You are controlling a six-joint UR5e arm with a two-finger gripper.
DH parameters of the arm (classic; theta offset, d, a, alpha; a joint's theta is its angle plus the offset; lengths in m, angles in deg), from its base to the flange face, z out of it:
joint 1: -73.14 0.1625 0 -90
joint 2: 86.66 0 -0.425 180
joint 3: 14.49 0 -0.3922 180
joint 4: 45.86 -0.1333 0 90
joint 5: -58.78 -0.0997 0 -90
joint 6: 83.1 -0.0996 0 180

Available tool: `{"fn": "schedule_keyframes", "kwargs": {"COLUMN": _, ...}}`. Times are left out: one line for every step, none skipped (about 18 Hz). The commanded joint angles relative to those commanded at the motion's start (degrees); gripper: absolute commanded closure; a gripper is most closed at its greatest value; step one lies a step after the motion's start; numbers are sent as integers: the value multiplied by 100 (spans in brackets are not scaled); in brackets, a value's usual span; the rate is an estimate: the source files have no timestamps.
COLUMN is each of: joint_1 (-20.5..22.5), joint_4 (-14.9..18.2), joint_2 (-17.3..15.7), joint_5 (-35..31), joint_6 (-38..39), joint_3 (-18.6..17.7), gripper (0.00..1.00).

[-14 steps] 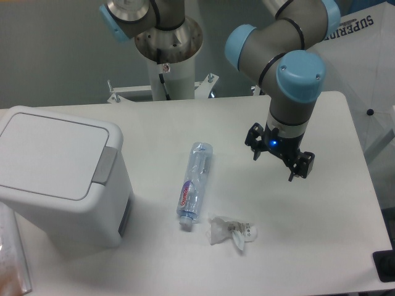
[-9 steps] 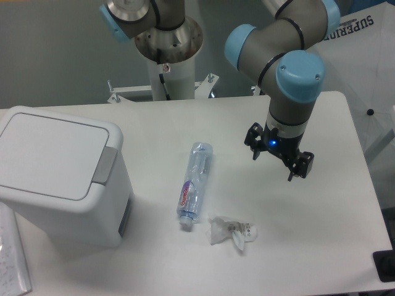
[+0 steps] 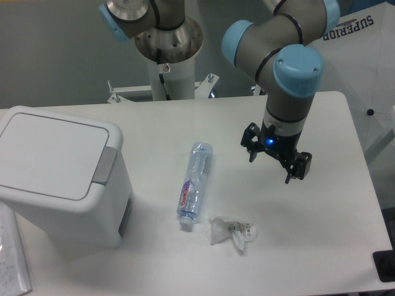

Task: Open the trash can
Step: 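Move the open gripper across the table toward the trash can lid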

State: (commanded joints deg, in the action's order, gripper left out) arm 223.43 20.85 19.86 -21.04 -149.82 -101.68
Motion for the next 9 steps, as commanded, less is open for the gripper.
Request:
{"fn": "schedule_keyframes", "kwargs": {"joint_1": 0, "joint_4": 0, "joint_2": -18, "joint_5": 114, "joint_6": 132, "joint_3": -17, "gripper": 0}}
{"fn": "schedule_keyframes", "kwargs": {"joint_1": -9, "joint_4": 9, "joint_2": -35, "joint_5": 333, "joint_6": 195, "joint_3": -52, "gripper": 0}}
{"fn": "schedule_keyframes", "kwargs": {"joint_1": -52, "joint_4": 9, "joint_2": -53, "joint_5": 613, "joint_6": 221, "joint_3": -79, "gripper": 0}}
{"fn": "schedule_keyframes", "kwargs": {"joint_1": -62, "joint_4": 9, "joint_2": -97, "joint_5": 799, "joint_6": 248, "joint_3": -70, "gripper": 0}}
{"fn": "schedule_keyframes", "kwargs": {"joint_1": -62, "joint_4": 9, "joint_2": -149, "joint_5": 896, "joint_6": 257, "joint_3": -79, "gripper": 0}}
{"fn": "schedule_keyframes", "kwargs": {"joint_1": -62, "joint_4": 17, "joint_2": -176, "joint_5": 993, "joint_6": 266, "joint_3": -88, "gripper": 0}}
{"fn": "schedule_keyframes", "kwargs": {"joint_1": -62, "joint_4": 9, "joint_2": -228, "joint_5": 1133, "joint_6": 274, "joint_3": -105, "gripper": 0}}
{"fn": "schedule_keyframes", "kwargs": {"joint_1": -62, "joint_4": 0, "joint_2": -255, "joint_5": 1274, "joint_6": 274, "joint_3": -140, "gripper": 0}}
{"fn": "schedule_keyframes", "kwargs": {"joint_1": -62, "joint_4": 0, "joint_2": -290, "joint_5": 1415, "joint_6": 292, "joint_3": -167, "gripper": 0}}
